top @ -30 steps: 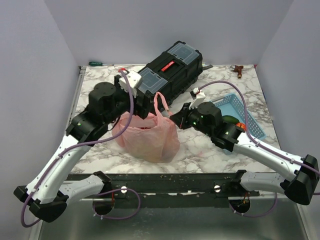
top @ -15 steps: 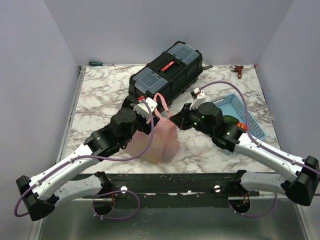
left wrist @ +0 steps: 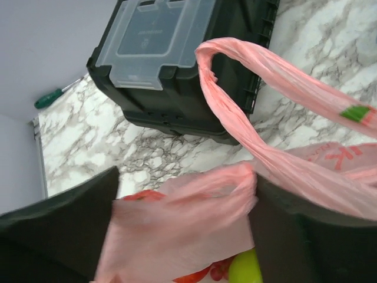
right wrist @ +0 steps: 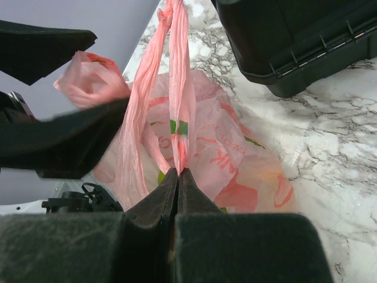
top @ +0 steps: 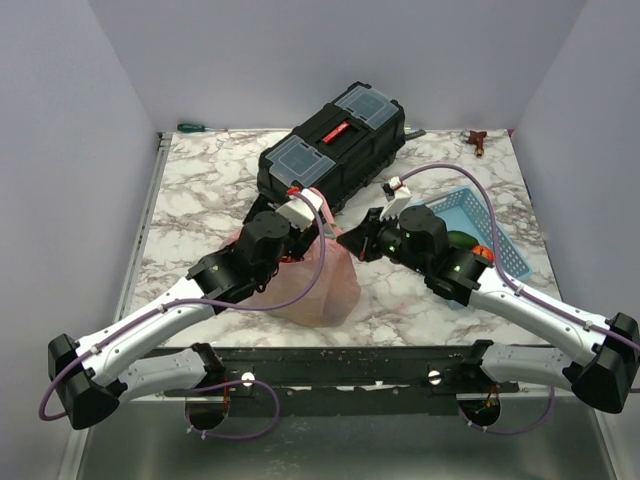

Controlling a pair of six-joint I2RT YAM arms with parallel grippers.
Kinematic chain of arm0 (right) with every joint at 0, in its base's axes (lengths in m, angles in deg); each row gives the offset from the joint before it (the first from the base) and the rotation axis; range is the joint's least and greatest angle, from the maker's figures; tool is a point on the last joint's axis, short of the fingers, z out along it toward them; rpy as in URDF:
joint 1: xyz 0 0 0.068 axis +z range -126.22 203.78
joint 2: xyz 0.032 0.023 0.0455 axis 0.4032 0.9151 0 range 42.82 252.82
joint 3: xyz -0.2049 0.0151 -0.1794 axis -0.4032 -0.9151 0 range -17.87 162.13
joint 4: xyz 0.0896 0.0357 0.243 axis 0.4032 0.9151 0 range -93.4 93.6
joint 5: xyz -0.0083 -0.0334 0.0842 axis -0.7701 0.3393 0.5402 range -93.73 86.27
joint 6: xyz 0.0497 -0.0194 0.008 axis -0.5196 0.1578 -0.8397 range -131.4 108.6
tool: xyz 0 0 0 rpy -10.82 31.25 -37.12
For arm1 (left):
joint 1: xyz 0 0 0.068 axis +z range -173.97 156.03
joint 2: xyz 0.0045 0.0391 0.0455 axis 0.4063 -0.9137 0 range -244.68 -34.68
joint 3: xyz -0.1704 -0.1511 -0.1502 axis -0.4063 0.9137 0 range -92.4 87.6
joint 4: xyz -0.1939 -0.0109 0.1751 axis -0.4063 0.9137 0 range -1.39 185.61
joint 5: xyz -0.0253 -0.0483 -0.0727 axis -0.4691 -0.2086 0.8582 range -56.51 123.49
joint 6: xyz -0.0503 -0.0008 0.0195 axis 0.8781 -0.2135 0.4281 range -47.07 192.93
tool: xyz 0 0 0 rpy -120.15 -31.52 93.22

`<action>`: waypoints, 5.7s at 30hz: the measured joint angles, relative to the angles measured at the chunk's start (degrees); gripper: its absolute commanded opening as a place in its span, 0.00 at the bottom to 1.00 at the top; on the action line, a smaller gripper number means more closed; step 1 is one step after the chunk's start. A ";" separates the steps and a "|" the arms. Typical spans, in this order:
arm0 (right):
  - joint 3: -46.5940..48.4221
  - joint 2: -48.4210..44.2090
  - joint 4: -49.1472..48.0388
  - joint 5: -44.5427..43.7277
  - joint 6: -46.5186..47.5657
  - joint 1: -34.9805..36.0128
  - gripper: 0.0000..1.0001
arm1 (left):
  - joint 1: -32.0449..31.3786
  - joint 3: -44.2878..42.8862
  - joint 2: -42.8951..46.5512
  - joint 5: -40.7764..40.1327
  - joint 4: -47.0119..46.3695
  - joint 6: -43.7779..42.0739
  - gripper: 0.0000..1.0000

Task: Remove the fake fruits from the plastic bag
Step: Untie the plastic bag at the center of the board, then adjust the plastic bag at the center of the board.

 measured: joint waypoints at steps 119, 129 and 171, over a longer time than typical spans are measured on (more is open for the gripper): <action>12.04 -2.71 26.38 -19.17 9.68 -4.13 0.44 | 1.62 10.45 22.43 10.78 -13.38 5.18 0.00; 27.28 -7.87 40.48 -17.92 8.07 -4.13 0.79 | 1.62 9.97 21.75 16.44 -11.39 5.53 0.00; 21.88 3.17 44.68 -59.54 3.41 15.39 0.01 | 1.51 9.97 23.50 13.70 -11.34 5.35 0.00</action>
